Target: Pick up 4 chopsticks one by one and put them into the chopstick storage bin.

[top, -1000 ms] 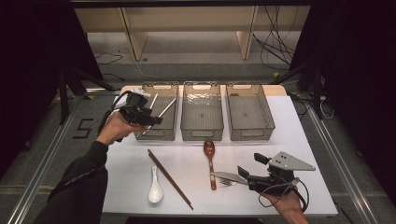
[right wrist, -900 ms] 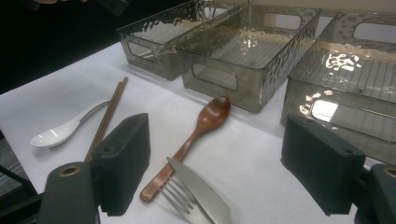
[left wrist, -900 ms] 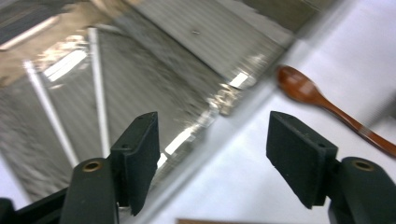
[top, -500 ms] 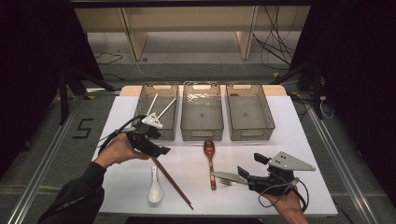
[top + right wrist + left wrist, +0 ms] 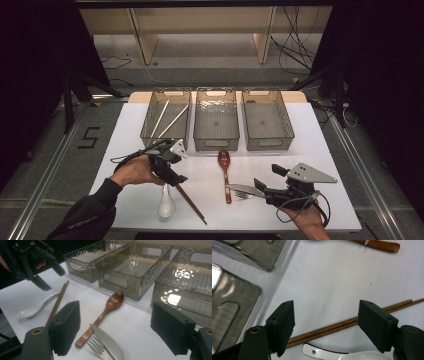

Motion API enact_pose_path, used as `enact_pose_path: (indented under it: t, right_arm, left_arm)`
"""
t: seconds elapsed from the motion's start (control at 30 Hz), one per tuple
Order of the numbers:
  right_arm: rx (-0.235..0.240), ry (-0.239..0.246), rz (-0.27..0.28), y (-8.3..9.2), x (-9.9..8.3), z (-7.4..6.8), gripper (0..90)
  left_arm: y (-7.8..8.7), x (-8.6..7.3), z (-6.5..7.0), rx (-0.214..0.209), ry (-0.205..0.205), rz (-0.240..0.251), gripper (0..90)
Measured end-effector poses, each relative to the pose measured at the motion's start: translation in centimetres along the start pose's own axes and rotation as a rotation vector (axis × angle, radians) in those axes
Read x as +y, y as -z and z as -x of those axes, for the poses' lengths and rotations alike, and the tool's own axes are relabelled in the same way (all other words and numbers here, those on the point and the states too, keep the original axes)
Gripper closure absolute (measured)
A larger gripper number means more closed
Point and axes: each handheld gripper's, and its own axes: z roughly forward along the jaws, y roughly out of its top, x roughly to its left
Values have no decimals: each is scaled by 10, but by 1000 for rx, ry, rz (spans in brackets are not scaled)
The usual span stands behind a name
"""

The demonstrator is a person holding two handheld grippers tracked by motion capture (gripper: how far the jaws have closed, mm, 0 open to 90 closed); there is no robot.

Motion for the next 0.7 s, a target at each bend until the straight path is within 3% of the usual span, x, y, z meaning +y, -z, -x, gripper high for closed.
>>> enact_pose_path:
  t: [0.17,0.4,0.7]
  right_arm:
    - [-1,0,-2,0,0,0,247]
    - [-1,0,-5,-1,0,0,247]
    - [0,0,-5,0,0,0,247]
  left_arm:
    - [-12,-2,2,-21,-15,-31,261]
    - [-24,0,6,-53,-66,-67,235]
    - [-33,-1,9,-50,-103,-117,242]
